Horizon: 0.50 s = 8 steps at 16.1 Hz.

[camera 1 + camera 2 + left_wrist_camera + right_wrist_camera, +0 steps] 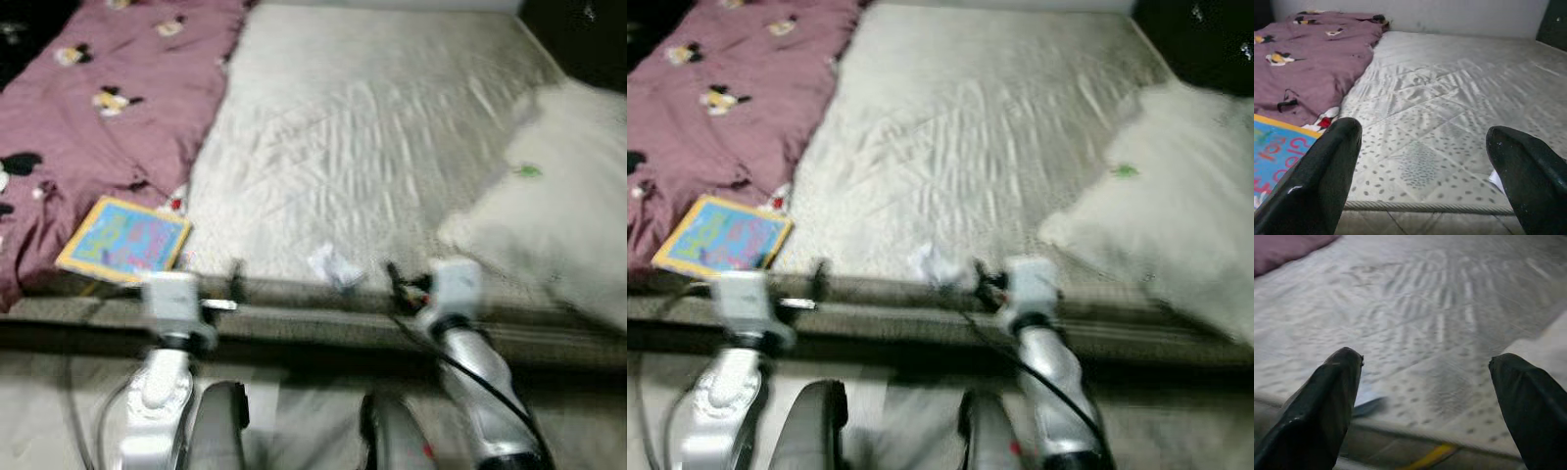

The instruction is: Clean up the room

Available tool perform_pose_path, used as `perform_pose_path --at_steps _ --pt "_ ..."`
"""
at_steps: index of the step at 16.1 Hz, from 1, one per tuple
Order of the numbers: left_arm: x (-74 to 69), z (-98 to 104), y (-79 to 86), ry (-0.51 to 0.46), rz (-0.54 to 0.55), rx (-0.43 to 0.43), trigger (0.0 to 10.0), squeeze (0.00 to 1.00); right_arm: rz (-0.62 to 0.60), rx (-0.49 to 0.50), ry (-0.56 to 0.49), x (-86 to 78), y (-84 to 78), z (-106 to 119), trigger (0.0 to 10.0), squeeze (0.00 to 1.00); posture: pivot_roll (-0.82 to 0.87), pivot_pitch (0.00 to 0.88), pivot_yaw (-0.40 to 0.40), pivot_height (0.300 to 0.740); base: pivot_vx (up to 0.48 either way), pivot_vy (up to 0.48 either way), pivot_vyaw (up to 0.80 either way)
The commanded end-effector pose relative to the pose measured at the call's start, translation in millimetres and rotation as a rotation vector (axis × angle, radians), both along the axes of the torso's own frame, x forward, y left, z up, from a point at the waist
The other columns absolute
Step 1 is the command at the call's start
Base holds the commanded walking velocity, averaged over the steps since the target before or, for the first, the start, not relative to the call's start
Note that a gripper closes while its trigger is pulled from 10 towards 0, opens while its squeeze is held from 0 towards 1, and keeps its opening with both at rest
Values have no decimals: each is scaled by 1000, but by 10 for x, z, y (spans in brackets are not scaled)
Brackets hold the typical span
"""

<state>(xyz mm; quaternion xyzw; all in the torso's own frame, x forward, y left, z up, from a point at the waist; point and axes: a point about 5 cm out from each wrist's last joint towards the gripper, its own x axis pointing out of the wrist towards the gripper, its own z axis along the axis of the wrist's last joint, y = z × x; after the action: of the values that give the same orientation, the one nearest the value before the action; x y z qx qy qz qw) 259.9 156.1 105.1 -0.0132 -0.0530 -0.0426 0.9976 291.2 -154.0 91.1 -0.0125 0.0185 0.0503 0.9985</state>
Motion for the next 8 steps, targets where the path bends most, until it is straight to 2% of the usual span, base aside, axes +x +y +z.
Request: perform_pose_path --at_steps 1,3,8 --pt "-34 -39 151 15 46 17 10000 0 33 20 -5 11 127 15 10000 0 46 145 -10 556 398 0 0" --pt "-25 -37 142 16 41 14 10000 0 36 19 -6 24 137 16 10000 0 47 132 -8 556 396 0 0" --pt "-21 -42 145 19 42 18 10000 0 40 17 3 32 144 -3 10000 0 49 134 -9 556 0 0 0"
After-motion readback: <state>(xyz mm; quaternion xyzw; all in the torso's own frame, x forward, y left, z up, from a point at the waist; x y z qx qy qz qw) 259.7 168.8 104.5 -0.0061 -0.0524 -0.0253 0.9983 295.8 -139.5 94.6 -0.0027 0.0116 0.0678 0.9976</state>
